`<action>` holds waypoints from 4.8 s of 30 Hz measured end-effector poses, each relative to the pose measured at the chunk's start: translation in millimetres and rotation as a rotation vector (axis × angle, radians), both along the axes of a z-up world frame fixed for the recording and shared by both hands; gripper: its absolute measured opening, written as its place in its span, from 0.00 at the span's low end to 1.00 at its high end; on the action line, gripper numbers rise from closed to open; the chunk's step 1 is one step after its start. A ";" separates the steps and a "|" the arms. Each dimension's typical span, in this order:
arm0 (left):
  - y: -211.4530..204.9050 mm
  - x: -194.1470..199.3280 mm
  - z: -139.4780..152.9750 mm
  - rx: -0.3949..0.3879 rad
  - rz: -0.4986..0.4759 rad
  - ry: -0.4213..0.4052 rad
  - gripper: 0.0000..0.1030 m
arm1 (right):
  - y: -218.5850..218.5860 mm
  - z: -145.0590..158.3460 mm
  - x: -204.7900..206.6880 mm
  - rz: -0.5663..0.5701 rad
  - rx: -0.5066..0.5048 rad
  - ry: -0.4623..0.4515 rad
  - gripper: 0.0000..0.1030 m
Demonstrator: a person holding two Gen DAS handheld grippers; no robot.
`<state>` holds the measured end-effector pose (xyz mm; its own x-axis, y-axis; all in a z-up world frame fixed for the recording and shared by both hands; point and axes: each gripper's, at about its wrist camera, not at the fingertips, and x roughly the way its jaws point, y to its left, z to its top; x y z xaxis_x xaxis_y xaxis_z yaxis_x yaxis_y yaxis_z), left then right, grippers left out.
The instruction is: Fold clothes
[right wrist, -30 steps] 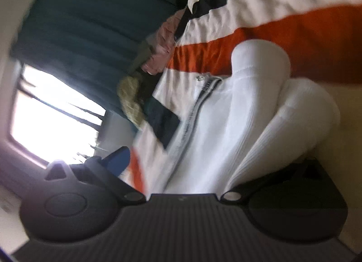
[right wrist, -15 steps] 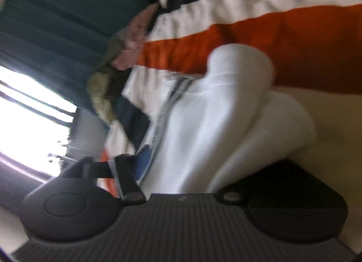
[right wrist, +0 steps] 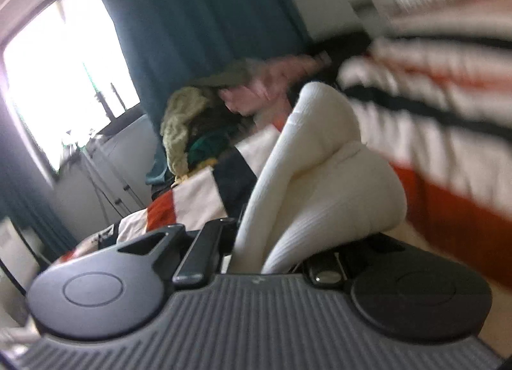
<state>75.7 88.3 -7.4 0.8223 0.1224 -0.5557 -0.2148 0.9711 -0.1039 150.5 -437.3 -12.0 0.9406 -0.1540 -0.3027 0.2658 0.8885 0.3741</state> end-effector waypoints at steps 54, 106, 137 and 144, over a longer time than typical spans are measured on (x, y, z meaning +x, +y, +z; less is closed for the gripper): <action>2.0 19.1 -50.7 -0.418 -0.160 0.064 0.43 | 183.4 -77.8 -54.6 0.362 -0.163 0.272 0.74; 203.9 -14.9 -66.6 -0.884 0.429 0.033 0.88 | 204.3 -88.4 -63.6 0.399 -0.239 0.187 0.83; 48.3 -0.6 70.6 0.240 0.307 -0.415 0.14 | 172.0 -54.0 -80.3 0.279 -0.192 0.077 0.83; -104.0 11.6 47.3 0.368 0.107 -0.456 0.13 | 124.5 -36.7 -86.6 0.090 -0.085 0.060 0.83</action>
<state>87.3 -15.8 39.9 0.9405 0.3355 -0.0542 -0.3264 0.9361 0.1310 63.8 -312.8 -48.7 0.9323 -0.0974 -0.3483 0.2032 0.9377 0.2818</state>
